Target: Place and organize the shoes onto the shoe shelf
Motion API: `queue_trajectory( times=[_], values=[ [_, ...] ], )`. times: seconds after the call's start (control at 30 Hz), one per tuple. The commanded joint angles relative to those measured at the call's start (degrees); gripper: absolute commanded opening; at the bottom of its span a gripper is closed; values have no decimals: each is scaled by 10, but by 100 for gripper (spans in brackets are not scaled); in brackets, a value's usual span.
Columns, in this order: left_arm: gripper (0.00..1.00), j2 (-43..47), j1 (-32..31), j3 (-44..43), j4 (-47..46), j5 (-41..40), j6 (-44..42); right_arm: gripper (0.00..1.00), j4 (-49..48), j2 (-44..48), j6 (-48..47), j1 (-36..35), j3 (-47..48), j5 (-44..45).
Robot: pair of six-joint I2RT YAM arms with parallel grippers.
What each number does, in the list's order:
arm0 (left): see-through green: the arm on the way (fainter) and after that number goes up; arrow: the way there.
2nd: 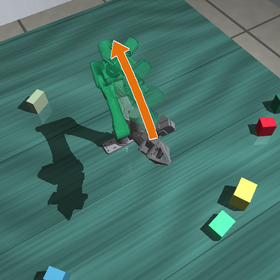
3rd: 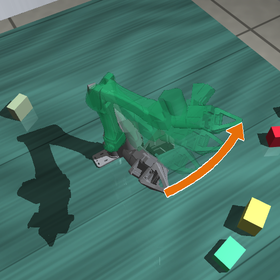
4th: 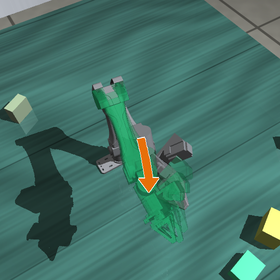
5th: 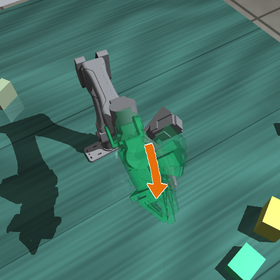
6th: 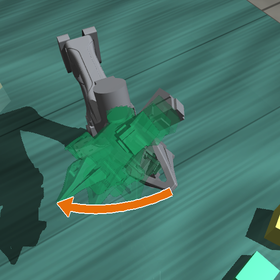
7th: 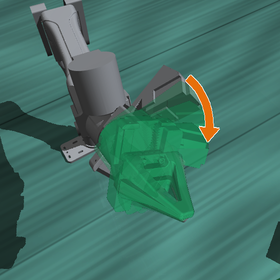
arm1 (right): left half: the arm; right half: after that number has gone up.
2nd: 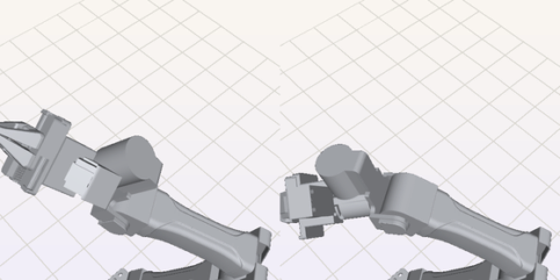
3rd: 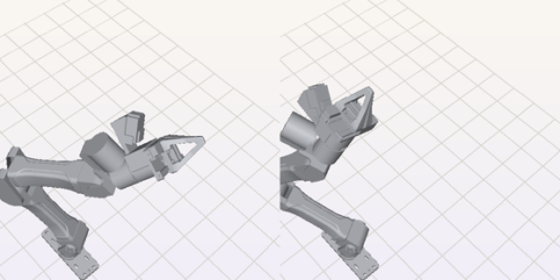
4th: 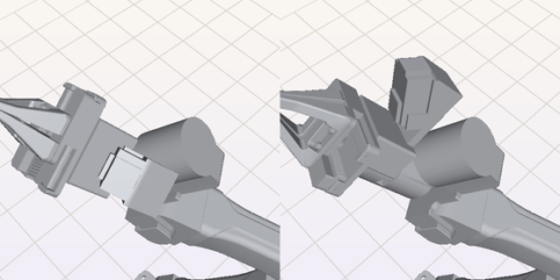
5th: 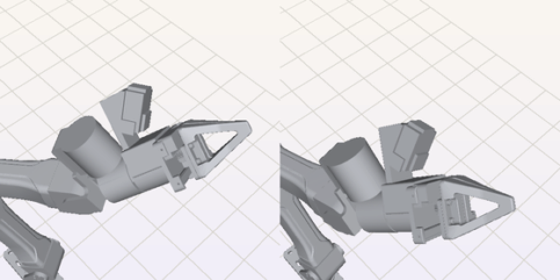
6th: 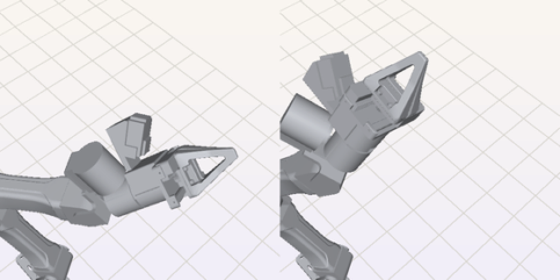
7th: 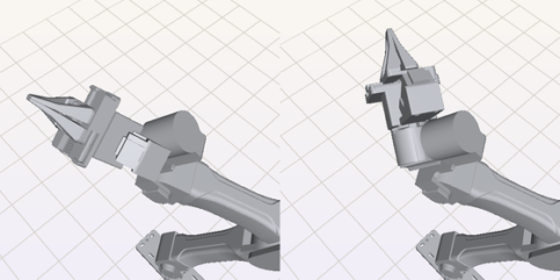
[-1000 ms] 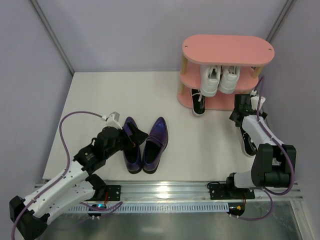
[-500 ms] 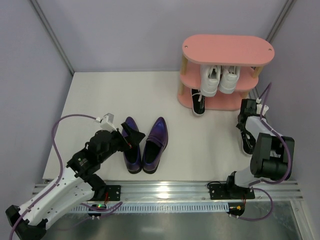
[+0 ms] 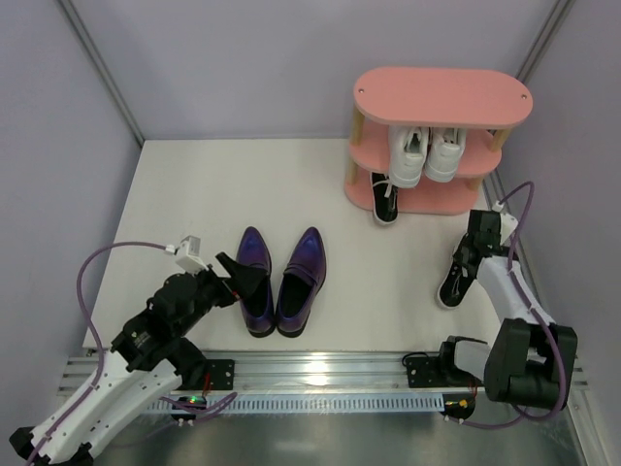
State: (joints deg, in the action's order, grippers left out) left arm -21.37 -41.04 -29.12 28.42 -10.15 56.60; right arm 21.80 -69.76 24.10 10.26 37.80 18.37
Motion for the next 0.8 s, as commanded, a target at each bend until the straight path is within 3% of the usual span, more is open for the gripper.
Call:
queue_trajectory(
  times=[0.0, 0.23, 0.43, 0.77],
  values=[
    [99, 25, -2, 6, 27, -29, -5, 4, 5, 79, -5, -10, 3, -47],
    [99, 71, -2, 29, 36, -42, 8, 4, -12, 138, -16, -19, 20, -97],
    [99, 76, -2, 38, 35, -55, 7, 4, -83, 118, -28, -30, 16, -134],
    [99, 44, -1, 50, -6, -49, 4, 4, -353, 97, -44, -88, -66, -72]
  ],
)
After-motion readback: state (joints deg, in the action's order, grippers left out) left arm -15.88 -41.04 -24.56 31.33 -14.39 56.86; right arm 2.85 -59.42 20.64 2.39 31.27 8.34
